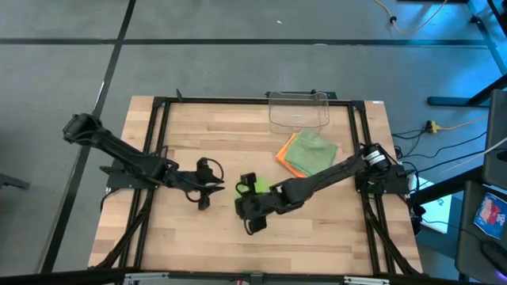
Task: Fold microfiber towels
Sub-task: Fold the light green microfiber cloth
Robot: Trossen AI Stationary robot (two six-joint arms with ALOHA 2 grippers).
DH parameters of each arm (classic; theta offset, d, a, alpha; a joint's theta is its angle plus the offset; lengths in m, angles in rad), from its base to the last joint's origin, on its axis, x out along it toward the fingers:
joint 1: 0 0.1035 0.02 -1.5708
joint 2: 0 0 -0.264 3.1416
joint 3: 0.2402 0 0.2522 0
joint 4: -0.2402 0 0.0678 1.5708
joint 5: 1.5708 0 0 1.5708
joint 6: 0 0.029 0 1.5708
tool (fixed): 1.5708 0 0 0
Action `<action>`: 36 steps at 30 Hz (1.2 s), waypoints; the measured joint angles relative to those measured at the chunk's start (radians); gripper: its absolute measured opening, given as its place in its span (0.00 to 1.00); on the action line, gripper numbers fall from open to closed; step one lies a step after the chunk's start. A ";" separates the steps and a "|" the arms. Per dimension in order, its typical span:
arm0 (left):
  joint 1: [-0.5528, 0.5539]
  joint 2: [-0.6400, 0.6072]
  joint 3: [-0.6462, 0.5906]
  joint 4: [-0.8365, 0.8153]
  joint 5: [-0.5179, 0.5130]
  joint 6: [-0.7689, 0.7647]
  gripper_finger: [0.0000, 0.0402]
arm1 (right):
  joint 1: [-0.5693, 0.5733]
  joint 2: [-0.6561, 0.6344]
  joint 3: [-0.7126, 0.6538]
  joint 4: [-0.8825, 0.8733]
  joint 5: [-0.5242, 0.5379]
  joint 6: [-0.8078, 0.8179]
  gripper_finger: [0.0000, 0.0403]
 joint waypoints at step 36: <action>0.000 0.007 -0.001 0.175 -0.041 0.071 0.25 | 0.127 -0.312 0.000 -0.229 0.094 0.219 0.01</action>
